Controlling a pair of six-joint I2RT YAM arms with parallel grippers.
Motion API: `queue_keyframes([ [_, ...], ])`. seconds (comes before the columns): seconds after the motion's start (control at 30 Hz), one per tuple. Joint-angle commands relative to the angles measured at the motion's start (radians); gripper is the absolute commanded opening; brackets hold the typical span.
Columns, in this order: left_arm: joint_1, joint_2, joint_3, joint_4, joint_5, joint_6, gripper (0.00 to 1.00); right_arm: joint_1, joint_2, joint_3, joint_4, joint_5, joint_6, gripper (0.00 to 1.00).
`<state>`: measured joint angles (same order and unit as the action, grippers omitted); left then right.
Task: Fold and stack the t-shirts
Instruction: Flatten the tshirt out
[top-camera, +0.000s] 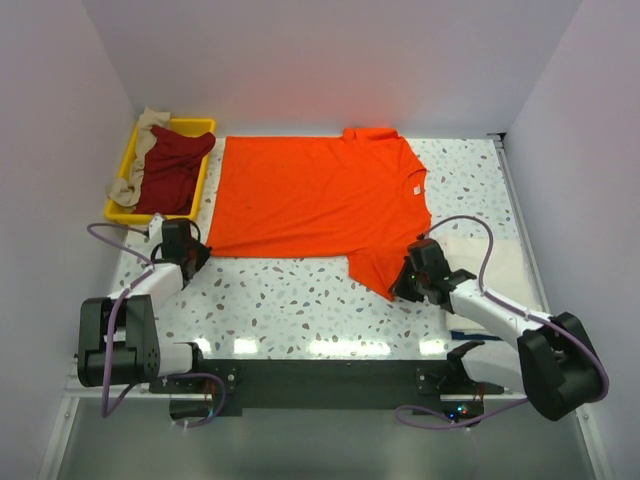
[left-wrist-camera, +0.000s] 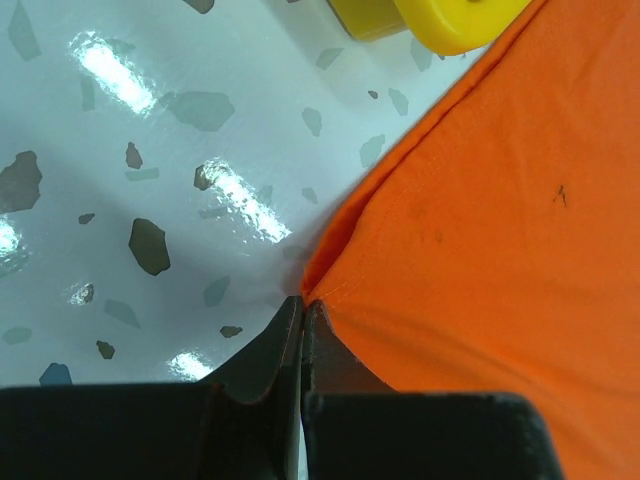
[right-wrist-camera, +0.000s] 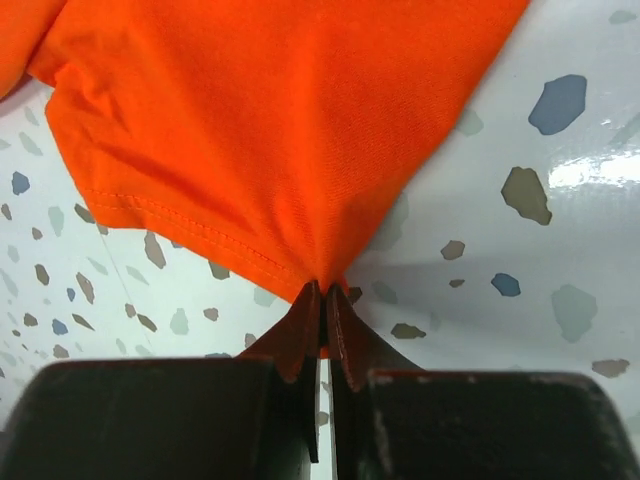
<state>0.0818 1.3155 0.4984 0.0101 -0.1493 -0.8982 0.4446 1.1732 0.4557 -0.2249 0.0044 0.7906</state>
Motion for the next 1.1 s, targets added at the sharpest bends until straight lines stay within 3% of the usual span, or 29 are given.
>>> queue_keyframes([
  [0.0,-0.001,0.005,0.052,-0.009,-0.016,0.005,0.00,0.005,-0.058,0.096,-0.106,0.026,-0.023,0.00],
  [0.17,-0.001,0.014,0.077,-0.050,-0.009,0.005,0.00,0.000,-0.099,0.213,-0.238,-0.003,-0.047,0.00],
  [0.33,0.001,0.024,0.106,-0.079,-0.010,0.015,0.00,-0.001,-0.098,0.203,-0.257,-0.037,-0.050,0.06],
  [0.4,0.004,0.030,0.118,-0.090,-0.010,0.018,0.00,-0.001,-0.116,0.178,-0.260,-0.012,-0.053,0.16],
  [0.43,0.006,0.031,0.121,-0.101,-0.010,0.018,0.00,-0.003,-0.128,0.155,-0.260,-0.008,-0.054,0.30],
  [0.53,0.015,0.037,0.140,-0.120,-0.003,0.019,0.00,-0.012,-0.170,0.147,-0.290,0.066,-0.068,0.49],
  [0.57,0.018,0.039,0.144,-0.125,-0.001,0.022,0.00,-0.024,-0.181,0.149,-0.303,0.080,-0.074,0.50],
  [0.8,0.030,0.039,0.181,-0.162,0.008,0.041,0.00,-0.302,-0.039,0.181,-0.191,-0.003,-0.154,0.50],
  [0.93,0.047,0.037,0.181,-0.179,0.016,0.053,0.00,-0.326,0.063,0.216,-0.130,-0.069,-0.142,0.44],
  [1.07,0.061,0.024,0.174,-0.180,0.024,0.062,0.00,-0.311,0.011,0.135,-0.073,-0.129,-0.108,0.43],
])
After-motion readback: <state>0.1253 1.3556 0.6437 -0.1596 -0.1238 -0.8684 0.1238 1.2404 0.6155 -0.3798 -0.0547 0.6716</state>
